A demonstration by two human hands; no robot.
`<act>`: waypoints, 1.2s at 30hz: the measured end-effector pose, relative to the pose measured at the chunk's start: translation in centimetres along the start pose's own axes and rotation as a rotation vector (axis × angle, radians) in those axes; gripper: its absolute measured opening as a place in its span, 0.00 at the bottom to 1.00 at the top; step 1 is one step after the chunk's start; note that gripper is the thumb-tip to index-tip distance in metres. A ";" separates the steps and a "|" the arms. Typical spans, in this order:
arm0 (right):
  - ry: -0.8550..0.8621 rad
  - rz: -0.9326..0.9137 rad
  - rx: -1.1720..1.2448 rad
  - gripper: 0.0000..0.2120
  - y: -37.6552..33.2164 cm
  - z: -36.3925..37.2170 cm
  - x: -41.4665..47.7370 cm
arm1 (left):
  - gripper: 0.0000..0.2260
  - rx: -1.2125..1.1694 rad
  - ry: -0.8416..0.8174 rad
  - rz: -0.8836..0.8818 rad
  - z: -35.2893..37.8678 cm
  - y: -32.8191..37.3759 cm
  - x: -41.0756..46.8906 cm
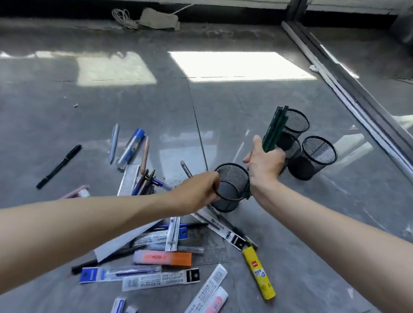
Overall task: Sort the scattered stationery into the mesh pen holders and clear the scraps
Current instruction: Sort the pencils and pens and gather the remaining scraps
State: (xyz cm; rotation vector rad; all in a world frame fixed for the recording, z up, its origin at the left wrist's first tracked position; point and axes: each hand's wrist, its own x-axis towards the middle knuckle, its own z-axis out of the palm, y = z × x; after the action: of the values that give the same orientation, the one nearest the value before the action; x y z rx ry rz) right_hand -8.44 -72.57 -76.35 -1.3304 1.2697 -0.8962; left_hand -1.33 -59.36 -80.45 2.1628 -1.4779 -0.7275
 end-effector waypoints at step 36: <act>-0.416 -0.264 -0.602 0.17 3.9 -1.9 -3.8 | 0.34 -0.534 -0.053 -0.373 0.5 1.9 -2.7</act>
State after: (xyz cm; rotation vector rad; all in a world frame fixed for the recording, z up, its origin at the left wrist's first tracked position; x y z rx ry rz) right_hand -11.66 -68.76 -79.30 -2.0711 1.0807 -0.3699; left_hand -3.81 -57.51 -79.19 2.0088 -0.7751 -1.1602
